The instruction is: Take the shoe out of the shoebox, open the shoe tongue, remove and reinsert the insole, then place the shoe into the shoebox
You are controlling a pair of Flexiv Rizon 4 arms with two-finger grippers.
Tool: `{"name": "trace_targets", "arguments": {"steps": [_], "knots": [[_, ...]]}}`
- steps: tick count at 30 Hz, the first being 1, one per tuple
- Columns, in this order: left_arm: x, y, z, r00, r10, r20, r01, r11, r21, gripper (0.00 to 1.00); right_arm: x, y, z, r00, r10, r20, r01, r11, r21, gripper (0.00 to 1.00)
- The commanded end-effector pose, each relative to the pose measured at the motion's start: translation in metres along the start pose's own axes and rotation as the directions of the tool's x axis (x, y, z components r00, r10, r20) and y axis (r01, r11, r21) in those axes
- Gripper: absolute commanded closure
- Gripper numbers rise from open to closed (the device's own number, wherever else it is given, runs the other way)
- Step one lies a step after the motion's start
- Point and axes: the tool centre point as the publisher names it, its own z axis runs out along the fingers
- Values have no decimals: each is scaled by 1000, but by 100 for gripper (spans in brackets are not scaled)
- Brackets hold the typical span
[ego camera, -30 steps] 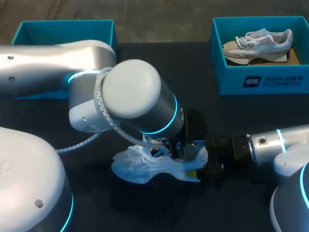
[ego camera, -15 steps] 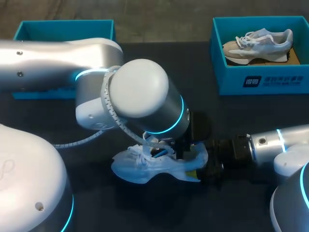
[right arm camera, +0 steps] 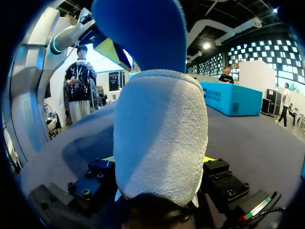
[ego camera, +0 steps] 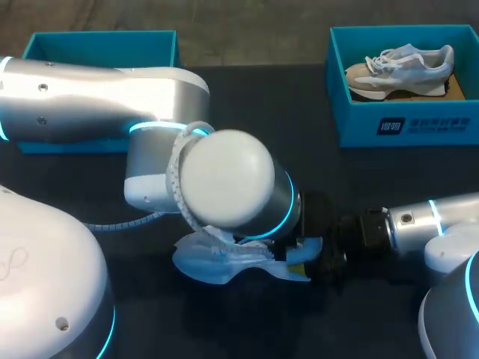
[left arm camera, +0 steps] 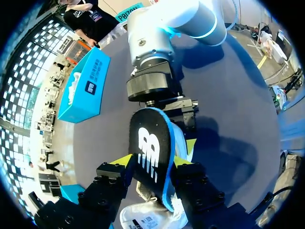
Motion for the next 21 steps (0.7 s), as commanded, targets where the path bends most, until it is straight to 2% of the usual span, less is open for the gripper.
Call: {"name": "trace_targets", "arguments": {"steps": [1, 21], "knots": [[6, 1, -2, 999, 2, 48, -2, 1000, -7, 53, 1, 0, 0, 1000, 1, 1, -1, 1000, 4, 100], [18, 10, 3, 987, 75, 140, -77, 997, 5, 51, 1, 0, 0, 1000, 1, 1, -1, 1000, 4, 100]]}}
